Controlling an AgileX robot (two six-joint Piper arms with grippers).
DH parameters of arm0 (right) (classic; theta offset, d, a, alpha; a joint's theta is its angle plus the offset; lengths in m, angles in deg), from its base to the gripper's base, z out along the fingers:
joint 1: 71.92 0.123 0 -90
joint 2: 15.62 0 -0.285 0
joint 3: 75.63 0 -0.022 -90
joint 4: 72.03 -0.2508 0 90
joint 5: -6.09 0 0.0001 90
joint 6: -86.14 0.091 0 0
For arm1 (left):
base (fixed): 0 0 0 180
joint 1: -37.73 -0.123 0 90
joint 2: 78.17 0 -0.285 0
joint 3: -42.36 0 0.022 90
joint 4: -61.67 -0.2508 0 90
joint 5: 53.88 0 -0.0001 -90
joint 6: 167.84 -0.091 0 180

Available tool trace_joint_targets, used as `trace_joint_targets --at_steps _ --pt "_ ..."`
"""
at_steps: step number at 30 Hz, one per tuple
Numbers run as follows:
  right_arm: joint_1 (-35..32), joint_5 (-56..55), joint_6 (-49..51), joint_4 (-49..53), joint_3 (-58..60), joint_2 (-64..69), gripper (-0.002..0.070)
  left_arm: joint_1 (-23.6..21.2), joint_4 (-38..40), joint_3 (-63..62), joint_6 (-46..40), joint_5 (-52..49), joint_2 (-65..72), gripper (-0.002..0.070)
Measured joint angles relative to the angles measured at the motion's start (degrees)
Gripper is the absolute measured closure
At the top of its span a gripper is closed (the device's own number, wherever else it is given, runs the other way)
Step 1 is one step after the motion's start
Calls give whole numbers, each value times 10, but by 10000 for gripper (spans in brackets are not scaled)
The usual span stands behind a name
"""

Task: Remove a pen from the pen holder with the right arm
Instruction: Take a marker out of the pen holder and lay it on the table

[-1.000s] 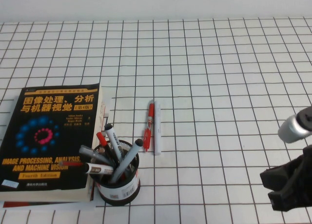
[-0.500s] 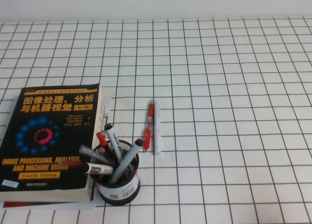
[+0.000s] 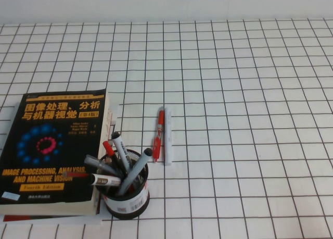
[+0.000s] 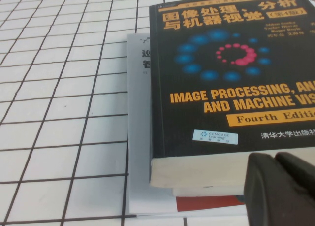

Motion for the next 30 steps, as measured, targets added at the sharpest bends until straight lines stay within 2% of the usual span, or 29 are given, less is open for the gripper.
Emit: trace_joint_targets --at_steps 8,30 --pt "0 95 0 13 1 -17 692 0 0 0 0 0 0 679" --pt "0 105 0 15 2 -17 692 0 0 0 0 0 0 679"
